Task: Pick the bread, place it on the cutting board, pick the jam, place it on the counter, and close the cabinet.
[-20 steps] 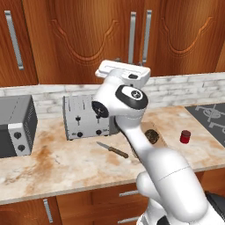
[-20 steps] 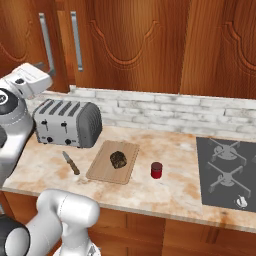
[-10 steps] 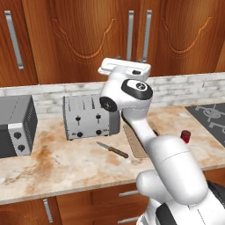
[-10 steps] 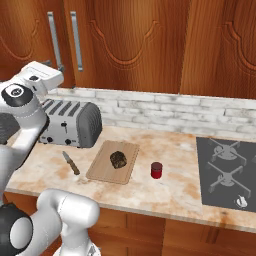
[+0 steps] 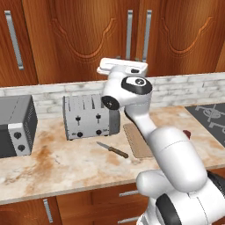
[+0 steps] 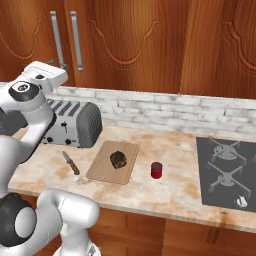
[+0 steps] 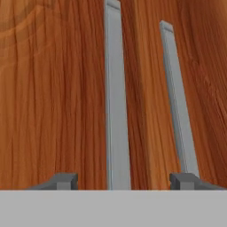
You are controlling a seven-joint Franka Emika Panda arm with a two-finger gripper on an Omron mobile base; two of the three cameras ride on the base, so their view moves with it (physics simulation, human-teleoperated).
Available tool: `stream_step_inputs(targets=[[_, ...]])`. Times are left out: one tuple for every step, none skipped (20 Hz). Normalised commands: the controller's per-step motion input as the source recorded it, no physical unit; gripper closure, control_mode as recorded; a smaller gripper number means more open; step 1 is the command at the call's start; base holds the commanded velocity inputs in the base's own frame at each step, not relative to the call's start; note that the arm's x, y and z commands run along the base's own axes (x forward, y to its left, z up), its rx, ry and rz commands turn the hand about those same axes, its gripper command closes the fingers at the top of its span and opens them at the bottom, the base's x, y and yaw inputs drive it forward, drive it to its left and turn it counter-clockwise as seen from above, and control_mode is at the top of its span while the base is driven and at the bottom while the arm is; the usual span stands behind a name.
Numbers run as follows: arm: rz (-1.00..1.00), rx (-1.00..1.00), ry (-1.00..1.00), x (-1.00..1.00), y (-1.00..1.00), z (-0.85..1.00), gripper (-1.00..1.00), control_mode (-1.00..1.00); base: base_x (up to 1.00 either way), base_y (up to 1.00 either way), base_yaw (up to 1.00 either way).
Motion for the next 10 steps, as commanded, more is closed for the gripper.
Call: stream_step_inputs(targets=[[0.01, 0.00, 0.00, 0.37, 0.00, -0.06, -1.00, -1.00, 0.00, 0.00, 0.00], [0.01, 0.00, 0.00, 0.35, 0.00, -0.05, -1.00, -1.00, 0.00, 0.00, 0.00], [0.01, 0.00, 0.00, 0.34, 0.00, -0.05, -1.00, -1.00, 0.00, 0.00, 0.00], [0.00, 0.00, 0.00, 0.34, 0.00, -0.04, -1.00, -1.00, 0.00, 0.00, 0.00], [0.00, 0.00, 0.00, 0.34, 0.00, -0.04, -1.00, -1.00, 0.00, 0.00, 0.00], [0.00, 0.00, 0.00, 0.34, 0.00, -0.03, -1.00, -1.00, 0.00, 0.00, 0.00], [0.00, 0.00, 0.00, 0.34, 0.00, -0.01, -1.00, -1.00, 0.00, 0.00, 0.00], [0.00, 0.00, 0.00, 0.34, 0.00, -0.01, -1.00, -1.00, 0.00, 0.00, 0.00], [0.01, 0.00, 0.00, 0.34, 0.00, -0.02, -1.00, -1.00, 0.00, 0.00, 0.00], [0.01, 0.00, 0.00, 0.33, 0.00, 0.00, -1.00, -1.00, 0.00, 0.00, 0.00]])
